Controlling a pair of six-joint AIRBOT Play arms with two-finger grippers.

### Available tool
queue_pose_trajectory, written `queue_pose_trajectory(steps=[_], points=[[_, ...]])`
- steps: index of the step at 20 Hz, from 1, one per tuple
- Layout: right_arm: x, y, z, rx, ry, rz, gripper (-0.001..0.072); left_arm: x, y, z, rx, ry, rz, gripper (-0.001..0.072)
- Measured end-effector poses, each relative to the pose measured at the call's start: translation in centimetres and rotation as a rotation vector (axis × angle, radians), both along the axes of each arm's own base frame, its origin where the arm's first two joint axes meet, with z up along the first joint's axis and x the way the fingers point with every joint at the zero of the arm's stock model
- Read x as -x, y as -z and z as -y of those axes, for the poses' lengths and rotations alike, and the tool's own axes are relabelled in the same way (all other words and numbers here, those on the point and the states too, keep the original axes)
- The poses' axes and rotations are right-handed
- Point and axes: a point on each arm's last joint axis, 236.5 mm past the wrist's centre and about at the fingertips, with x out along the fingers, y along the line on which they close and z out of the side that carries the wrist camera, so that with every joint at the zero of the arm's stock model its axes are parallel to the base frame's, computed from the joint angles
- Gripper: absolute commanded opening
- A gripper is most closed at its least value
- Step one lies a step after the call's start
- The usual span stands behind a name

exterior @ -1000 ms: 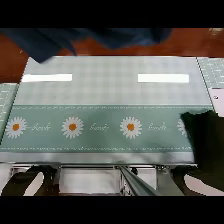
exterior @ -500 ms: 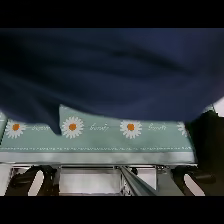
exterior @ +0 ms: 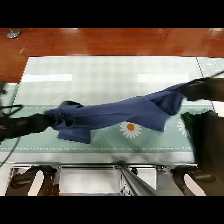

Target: Fold the shirts.

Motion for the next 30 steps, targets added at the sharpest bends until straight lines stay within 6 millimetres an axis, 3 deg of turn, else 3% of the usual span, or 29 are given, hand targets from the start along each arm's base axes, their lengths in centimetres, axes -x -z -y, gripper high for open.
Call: queue_pose_trajectory(steps=[4,8,9,10,11,13,14,16,19,21,24,27,30], points=[[-7.6,6.7,-0.3,-0.027,0.053,-0.1,0.0021,-5.2,4.9,-0.8,0.097,-0.149,-0.017,0.002],[-15.2,10.4,-1.8,-0.11,0.082,-0.155,0.0022,-10.8,7.6,-2.4,0.114,-0.227,-0.038,0.0048],[-16.8,10.9,-2.2,-0.144,0.093,-0.167,0.0106,-11.9,8.0,-2.6,0.115,-0.228,-0.047,0.0306],[-18.1,11.3,-2.5,-0.179,0.106,-0.182,0.0532,-13.1,8.4,-2.7,0.115,-0.226,-0.056,0.0711],[-19.3,11.4,-2.5,-0.215,0.12,-0.191,0.0615,-14.4,8.5,-2.9,0.122,-0.226,-0.061,0.0708],[-20.5,11.0,-1.8,-0.273,0.127,-0.216,0.0615,-16.2,8.1,-3.0,0.132,-0.191,-0.072,0.0706],[-20.5,10.7,-0.9,-0.284,0.125,-0.232,0.0614,-16.5,7.7,-3.2,0.132,-0.16,-0.087,0.0705],[-19.4,10.7,2.9,-0.254,0.126,-0.283,0.0614,-16.7,7.5,-5.2,0.084,-0.133,-0.122,0.0705],[-14.7,12.5,9.6,-0.195,0.18,-0.429,0.0613,-13.7,9.4,-8.5,0.02,-0.131,-0.265,0.0704],[-11.1,14.4,12.6,-0.212,0.256,-0.507,0.0613,-11.0,11.6,-9.3,0.021,-0.145,-0.369,0.0704],[-6.4,17.6,13.1,-0.28,0.329,-0.561,0.0613,-7.9,14.7,-8.3,0.077,-0.17,-0.454,0.0704],[-3.4,20.0,11.9,-0.338,0.355,-0.584,0.0613,-7.7,15.6,-6.6,0.165,-0.206,-0.441,0.0704],[-2.0,21.2,11.1,-0.37,0.365,-0.597,0.0613,-8.1,15.8,-5.3,0.201,-0.205,-0.409,0.07]])
